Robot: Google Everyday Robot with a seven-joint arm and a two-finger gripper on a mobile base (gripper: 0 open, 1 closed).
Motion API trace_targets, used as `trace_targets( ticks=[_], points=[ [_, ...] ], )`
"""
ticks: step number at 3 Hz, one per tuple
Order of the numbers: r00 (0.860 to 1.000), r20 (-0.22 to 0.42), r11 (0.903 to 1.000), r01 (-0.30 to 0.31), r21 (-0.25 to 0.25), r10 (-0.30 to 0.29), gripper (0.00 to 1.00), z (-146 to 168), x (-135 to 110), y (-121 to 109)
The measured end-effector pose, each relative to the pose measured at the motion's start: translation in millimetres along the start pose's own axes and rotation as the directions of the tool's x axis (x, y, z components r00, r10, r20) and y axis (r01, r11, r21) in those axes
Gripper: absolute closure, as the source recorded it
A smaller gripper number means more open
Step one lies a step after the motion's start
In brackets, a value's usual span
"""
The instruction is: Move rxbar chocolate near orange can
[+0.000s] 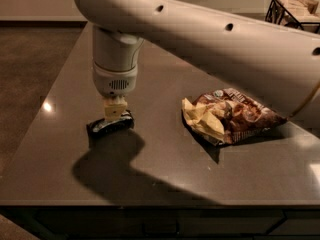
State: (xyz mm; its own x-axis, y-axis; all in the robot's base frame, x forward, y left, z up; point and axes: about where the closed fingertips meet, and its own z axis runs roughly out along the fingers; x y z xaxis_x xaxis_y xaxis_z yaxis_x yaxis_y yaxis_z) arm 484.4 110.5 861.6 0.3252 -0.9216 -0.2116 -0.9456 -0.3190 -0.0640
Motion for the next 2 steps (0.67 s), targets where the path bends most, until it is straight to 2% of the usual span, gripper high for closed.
trace_targets(
  ticks=[1, 2],
  points=[
    [0.998, 0.016, 0.9979, -0.058, 0.028, 0.057, 1.0, -13.9, 17.8, -19.0],
    [0.991, 0.03, 0.9878, -0.129, 0.088, 0.127, 1.0, -26.2, 34.6, -42.7]
  ],
)
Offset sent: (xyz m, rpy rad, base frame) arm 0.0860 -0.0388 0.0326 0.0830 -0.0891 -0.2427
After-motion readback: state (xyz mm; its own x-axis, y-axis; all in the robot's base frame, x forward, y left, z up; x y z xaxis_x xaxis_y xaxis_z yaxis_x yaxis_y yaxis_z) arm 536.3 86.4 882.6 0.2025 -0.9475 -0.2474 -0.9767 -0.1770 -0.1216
